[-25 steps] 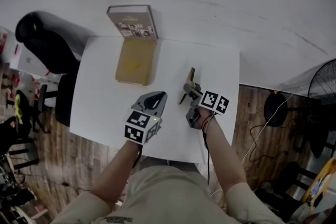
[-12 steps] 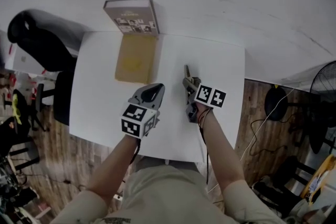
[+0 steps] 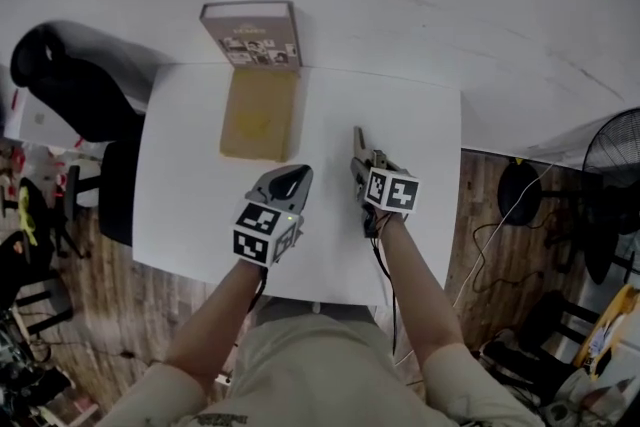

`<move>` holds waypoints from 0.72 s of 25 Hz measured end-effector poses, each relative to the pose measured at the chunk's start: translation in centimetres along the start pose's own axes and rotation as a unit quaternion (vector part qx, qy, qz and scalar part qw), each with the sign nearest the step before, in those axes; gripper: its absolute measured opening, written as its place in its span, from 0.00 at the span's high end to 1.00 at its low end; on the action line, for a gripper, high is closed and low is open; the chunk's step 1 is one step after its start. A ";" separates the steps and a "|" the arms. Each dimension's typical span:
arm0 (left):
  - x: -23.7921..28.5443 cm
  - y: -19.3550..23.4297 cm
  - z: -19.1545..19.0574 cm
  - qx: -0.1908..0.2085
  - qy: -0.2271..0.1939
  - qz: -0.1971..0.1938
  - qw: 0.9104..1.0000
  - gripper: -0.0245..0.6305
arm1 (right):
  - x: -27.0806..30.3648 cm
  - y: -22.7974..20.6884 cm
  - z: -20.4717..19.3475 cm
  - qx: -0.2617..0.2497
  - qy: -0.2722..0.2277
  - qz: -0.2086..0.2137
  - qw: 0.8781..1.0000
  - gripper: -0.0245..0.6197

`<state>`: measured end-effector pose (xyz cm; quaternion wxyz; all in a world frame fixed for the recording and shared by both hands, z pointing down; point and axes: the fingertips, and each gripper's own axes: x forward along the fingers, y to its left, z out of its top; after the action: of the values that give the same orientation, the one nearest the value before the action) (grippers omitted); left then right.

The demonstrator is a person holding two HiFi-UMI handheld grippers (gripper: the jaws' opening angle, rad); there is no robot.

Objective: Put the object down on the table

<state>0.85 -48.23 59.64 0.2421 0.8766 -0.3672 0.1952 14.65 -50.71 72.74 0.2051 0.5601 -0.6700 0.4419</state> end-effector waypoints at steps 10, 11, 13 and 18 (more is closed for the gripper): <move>-2.8 -1.2 1.0 0.026 -0.007 -0.032 0.999 0.93 | -4.2 -0.2 0.5 -0.052 -0.009 -0.035 0.998 0.49; -3.3 -1.2 1.5 0.025 -0.013 -0.034 0.999 0.93 | -4.8 0.0 0.6 -0.056 -0.011 -0.037 0.998 0.49; -4.4 -1.2 2.7 0.018 -0.033 -0.038 0.999 0.93 | -6.3 0.4 0.8 -0.065 -0.014 -0.041 0.997 0.49; -7.0 -1.7 5.7 0.046 -0.067 -0.044 0.996 0.93 | -11.2 3.2 2.7 -0.081 -0.061 -0.028 0.994 0.71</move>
<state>-1.56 -46.56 50.89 0.1843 0.9132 -0.3347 0.1417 15.52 -46.61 61.57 0.2207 0.5862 -0.6987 0.3457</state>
